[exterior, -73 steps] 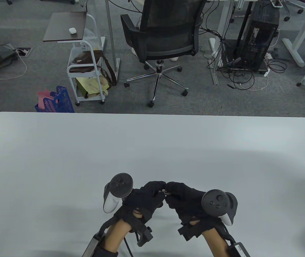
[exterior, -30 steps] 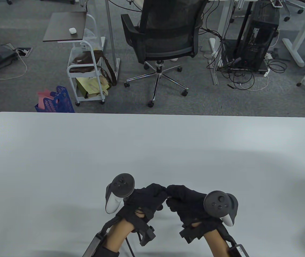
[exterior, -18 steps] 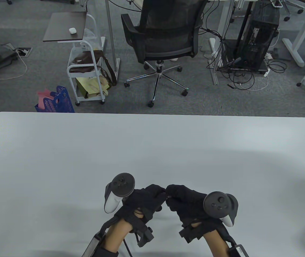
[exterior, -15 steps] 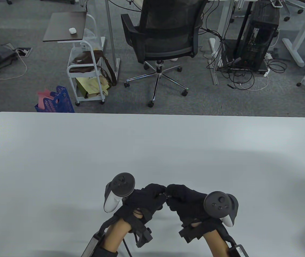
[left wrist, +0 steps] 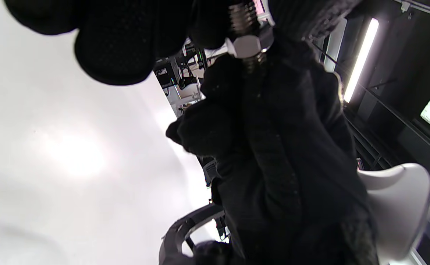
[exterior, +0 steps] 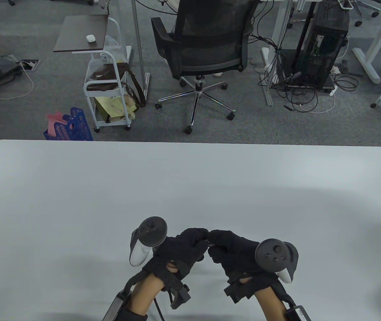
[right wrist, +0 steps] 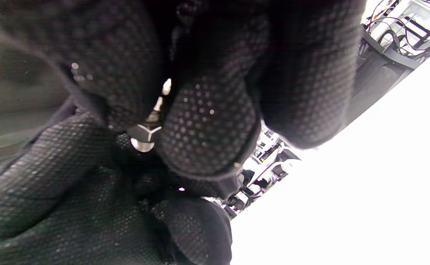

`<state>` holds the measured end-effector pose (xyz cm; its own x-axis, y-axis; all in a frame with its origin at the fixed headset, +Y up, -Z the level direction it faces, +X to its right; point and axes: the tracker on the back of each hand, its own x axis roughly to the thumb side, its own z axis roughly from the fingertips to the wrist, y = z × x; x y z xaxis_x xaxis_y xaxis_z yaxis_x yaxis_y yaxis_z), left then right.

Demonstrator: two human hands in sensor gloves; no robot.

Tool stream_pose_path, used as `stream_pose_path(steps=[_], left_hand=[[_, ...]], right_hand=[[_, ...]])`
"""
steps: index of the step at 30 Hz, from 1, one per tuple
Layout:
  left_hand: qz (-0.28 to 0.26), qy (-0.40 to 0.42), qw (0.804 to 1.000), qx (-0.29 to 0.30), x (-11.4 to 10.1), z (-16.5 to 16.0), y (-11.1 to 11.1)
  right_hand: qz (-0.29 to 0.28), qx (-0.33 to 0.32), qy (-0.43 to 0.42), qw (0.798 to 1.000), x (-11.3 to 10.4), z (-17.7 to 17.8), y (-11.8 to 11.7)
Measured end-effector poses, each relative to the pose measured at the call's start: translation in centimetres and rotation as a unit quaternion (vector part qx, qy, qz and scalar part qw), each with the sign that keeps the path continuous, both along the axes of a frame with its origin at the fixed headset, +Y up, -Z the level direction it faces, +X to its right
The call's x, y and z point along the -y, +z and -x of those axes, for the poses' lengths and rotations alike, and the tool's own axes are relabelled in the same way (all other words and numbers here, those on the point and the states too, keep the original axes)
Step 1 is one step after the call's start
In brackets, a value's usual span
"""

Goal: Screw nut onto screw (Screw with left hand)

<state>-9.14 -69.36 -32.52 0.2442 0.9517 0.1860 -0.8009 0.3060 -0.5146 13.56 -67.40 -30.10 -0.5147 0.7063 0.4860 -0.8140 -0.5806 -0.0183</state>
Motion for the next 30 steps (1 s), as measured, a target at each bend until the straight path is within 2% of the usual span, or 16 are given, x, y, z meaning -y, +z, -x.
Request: stream_pose_path(steps=[5, 8, 12, 15, 20, 22, 24, 27, 30], left_hand=[[-0.007, -0.019, 1.0, 0.01, -0.28, -0.26, 0.11], [0.014, -0.002, 0.999, 0.03, -0.08, -0.14, 0.14], [0.015, 0.006, 1.0, -0.001, 0.23, -0.13, 0.11], [0.011, -0.002, 1.0, 0.002, 0.03, -0.37, 0.14], [0.027, 0.0, 0.999, 0.028, 0.27, -0.18, 0.1], [0.034, 0.012, 0.999, 0.009, 0.46, -0.07, 0.07], [0.018, 0.012, 1.0, -0.008, 0.39, -0.22, -0.16], [0.028, 0.0, 0.999, 0.024, 0.18, -0.38, -0.15], [0.04, 0.015, 0.999, 0.024, 0.49, -0.03, -0.15]], right_hand=[[0.001, -0.001, 0.002, 1.0, 0.08, 0.05, 0.02], [-0.001, -0.001, -0.005, 1.0, -0.15, -0.1, 0.1], [-0.003, -0.001, -0.004, 1.0, -0.18, -0.11, 0.11], [-0.006, 0.0, 0.001, 1.0, -0.21, -0.13, 0.14], [-0.004, -0.002, 0.005, 1.0, -0.23, -0.13, 0.09], [-0.007, 0.001, 0.004, 1.0, -0.19, -0.13, 0.1], [-0.008, 0.001, 0.009, 1.0, -0.24, -0.13, 0.14], [-0.01, 0.001, 0.014, 1.0, -0.22, -0.12, 0.13], [-0.005, 0.0, 0.007, 1.0, -0.12, -0.13, 0.07]])
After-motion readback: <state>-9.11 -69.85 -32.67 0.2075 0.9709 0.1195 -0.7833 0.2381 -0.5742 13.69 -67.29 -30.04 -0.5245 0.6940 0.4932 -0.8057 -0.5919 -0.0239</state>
